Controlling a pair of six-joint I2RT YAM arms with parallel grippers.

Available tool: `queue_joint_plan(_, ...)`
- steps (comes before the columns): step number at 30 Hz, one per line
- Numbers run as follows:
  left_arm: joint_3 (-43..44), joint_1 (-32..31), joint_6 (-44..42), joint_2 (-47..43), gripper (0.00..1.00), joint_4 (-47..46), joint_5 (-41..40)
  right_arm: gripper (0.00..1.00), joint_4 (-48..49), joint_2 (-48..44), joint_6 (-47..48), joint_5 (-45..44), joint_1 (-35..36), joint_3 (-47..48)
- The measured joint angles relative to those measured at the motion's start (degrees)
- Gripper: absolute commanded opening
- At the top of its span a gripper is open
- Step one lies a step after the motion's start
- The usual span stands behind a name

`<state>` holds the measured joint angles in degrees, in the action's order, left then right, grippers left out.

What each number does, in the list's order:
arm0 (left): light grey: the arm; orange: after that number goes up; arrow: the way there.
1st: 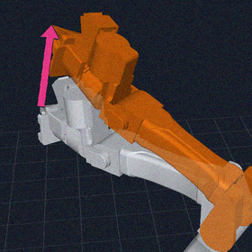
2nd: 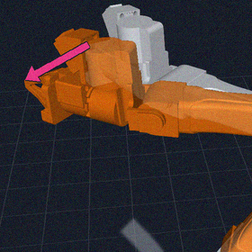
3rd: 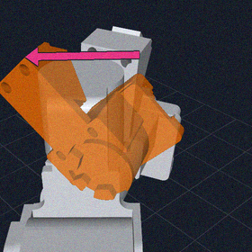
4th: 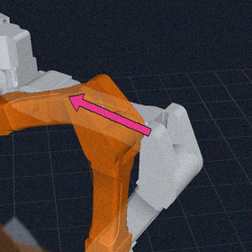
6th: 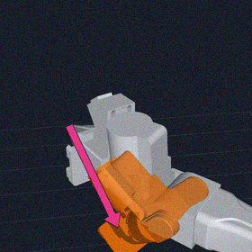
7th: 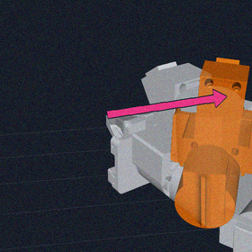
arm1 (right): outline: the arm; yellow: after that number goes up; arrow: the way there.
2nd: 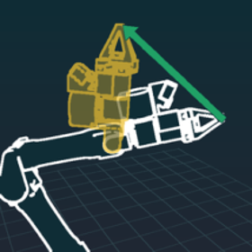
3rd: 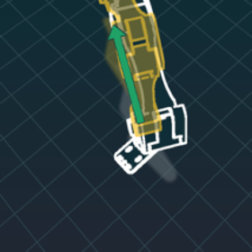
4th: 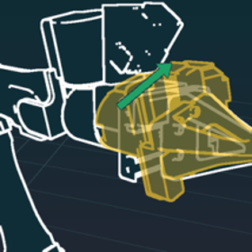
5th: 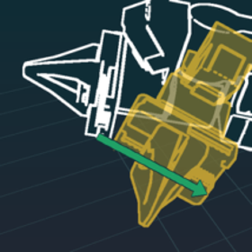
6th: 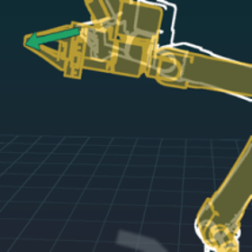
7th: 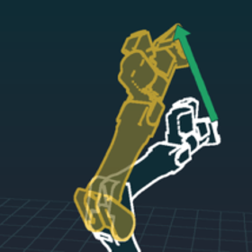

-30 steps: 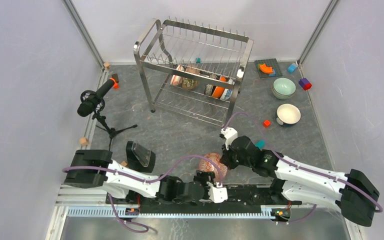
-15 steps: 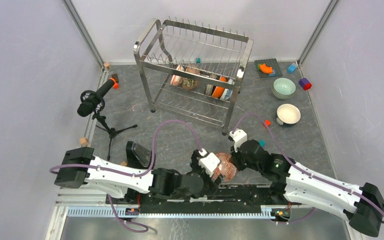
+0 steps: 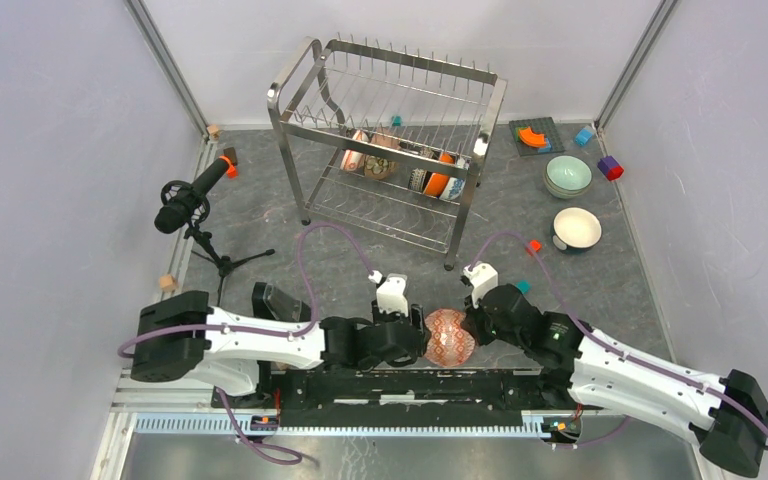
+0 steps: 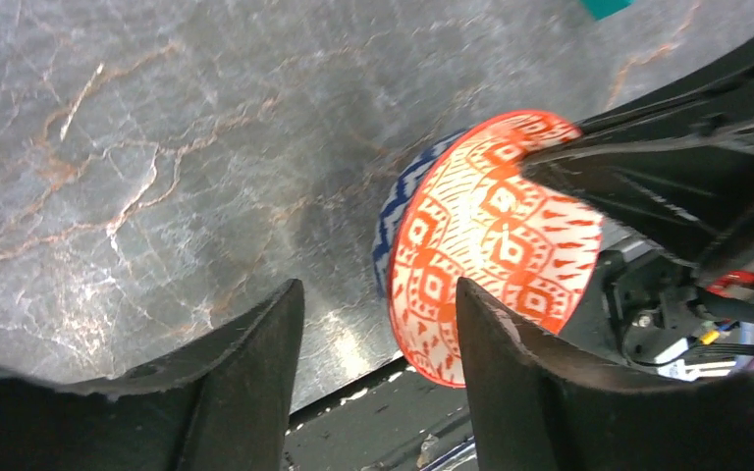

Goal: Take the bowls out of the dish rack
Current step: Place the bowl at the center of the board.

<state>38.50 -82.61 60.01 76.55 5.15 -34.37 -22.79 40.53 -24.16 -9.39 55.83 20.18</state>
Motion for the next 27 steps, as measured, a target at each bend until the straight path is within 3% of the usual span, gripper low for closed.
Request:
queue_joint_plan(4, 2.16, 0.00, 2.64, 3.43, 0.58, 4.20, 0.46, 0.00, 0.22, -0.79, -1.01, -0.02, 0.00, -0.15)
queue_joint_plan(9, 4.09, 0.00, 3.85, 4.90, 0.39, 6.78, 0.42, 0.00, 0.87, -1.51, -1.77, -0.04, 0.00, -0.15)
queue_joint_plan(15, 4.55, 0.00, 4.11, 5.86, 0.29, 6.69, 0.48, 0.00, 1.07, -1.55, -2.40, 0.02, 0.00, -0.20)
queue_joint_plan(19, 5.53, 0.00, 4.04, 7.32, 0.02, 6.36, 0.57, 0.02, 1.33, -1.42, -2.84, 0.09, 0.00, -0.39)
queue_joint_plan(27, 5.88, 0.79, 4.59, 9.25, 0.02, 6.60, 0.07, 0.20, 1.70, -0.35, -3.65, 0.24, 0.00, -0.39)
